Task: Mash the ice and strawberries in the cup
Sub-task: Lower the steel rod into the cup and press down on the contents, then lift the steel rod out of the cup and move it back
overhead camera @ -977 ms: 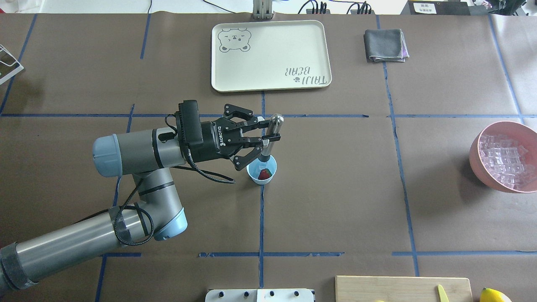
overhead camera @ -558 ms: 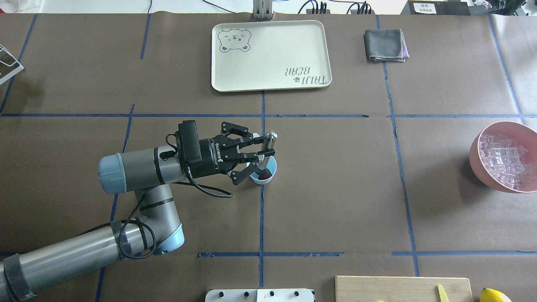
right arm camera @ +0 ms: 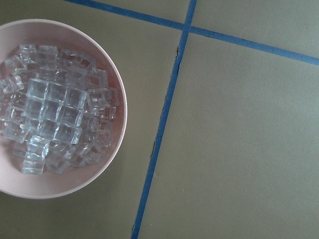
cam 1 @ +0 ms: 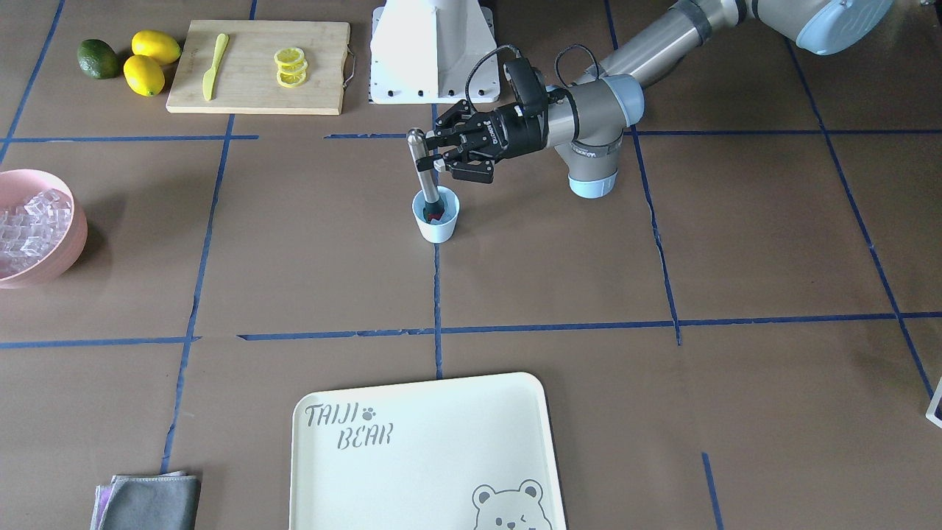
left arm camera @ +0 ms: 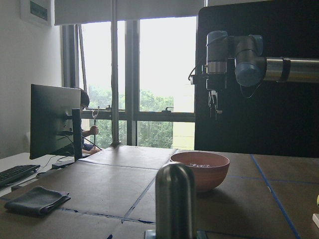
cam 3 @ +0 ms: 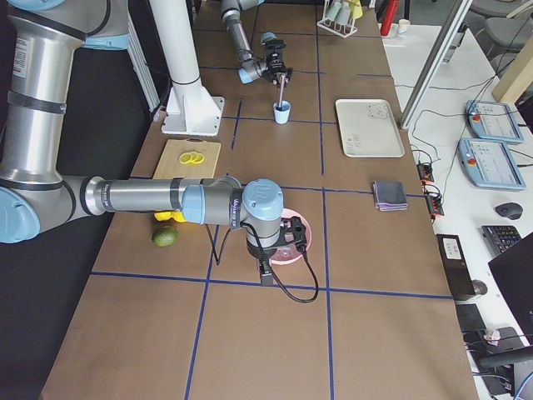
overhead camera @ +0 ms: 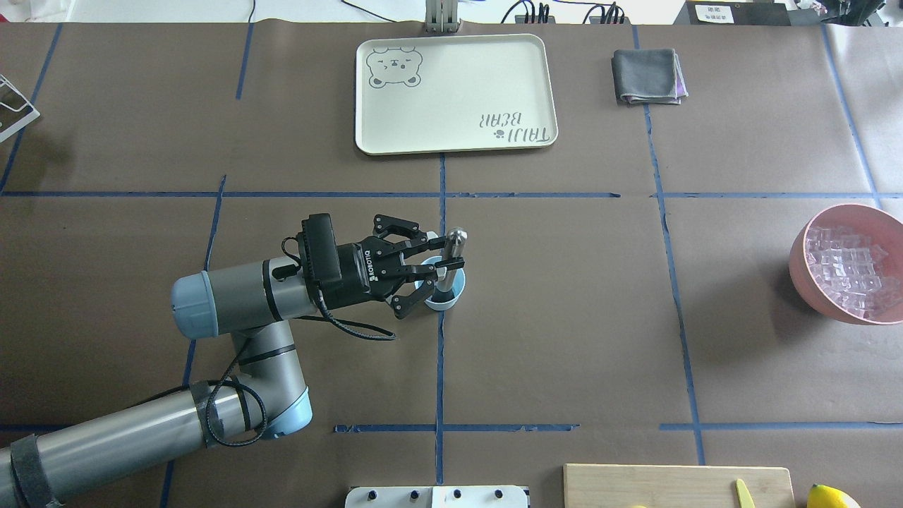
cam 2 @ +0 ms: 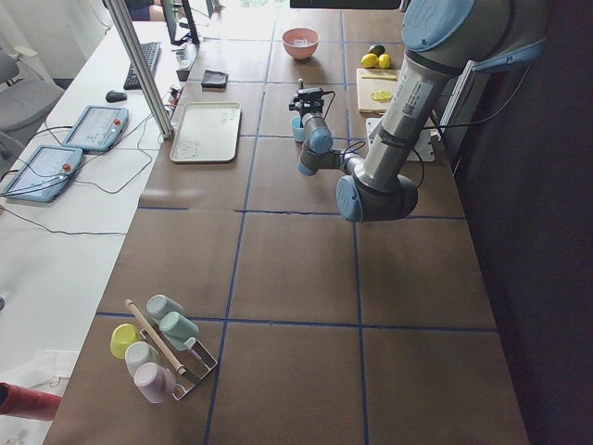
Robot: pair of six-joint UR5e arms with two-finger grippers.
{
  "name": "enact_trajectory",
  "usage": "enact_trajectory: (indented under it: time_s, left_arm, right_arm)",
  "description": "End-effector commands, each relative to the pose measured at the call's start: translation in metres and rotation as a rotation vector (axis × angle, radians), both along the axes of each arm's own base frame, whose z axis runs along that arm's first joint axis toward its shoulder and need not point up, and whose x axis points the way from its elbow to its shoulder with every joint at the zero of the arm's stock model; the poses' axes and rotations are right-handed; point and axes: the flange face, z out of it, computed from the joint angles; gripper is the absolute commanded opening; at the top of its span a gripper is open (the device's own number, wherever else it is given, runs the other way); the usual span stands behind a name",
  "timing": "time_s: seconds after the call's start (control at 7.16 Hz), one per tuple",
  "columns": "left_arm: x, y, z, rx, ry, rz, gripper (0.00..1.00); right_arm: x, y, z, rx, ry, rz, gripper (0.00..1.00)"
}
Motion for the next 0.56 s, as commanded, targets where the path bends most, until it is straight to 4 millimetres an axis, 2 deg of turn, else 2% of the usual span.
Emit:
enact_trajectory:
  time_s: [0.0, 0.14, 0.42]
  left_arm:
    - [-0.032, -0.027, -0.025, -0.047, 0.037, -0.012, 0.0]
    - [-0.052, -0.039, -0.05, -0.101, 0.002, -0.006, 0.0]
    - [-0.081, -0.031, -0.124, -0.181, -0.14, -0.022, 0.0]
  right_arm:
    - [0.0, 0.0, 0.0, 0.001, 0.0, -0.001, 0.99]
    - [0.0, 0.0, 0.001, 0.0, 0.0, -0.001, 0.99]
    - [0.0, -0.001, 0.0, 0.001, 0.0, -0.001, 0.99]
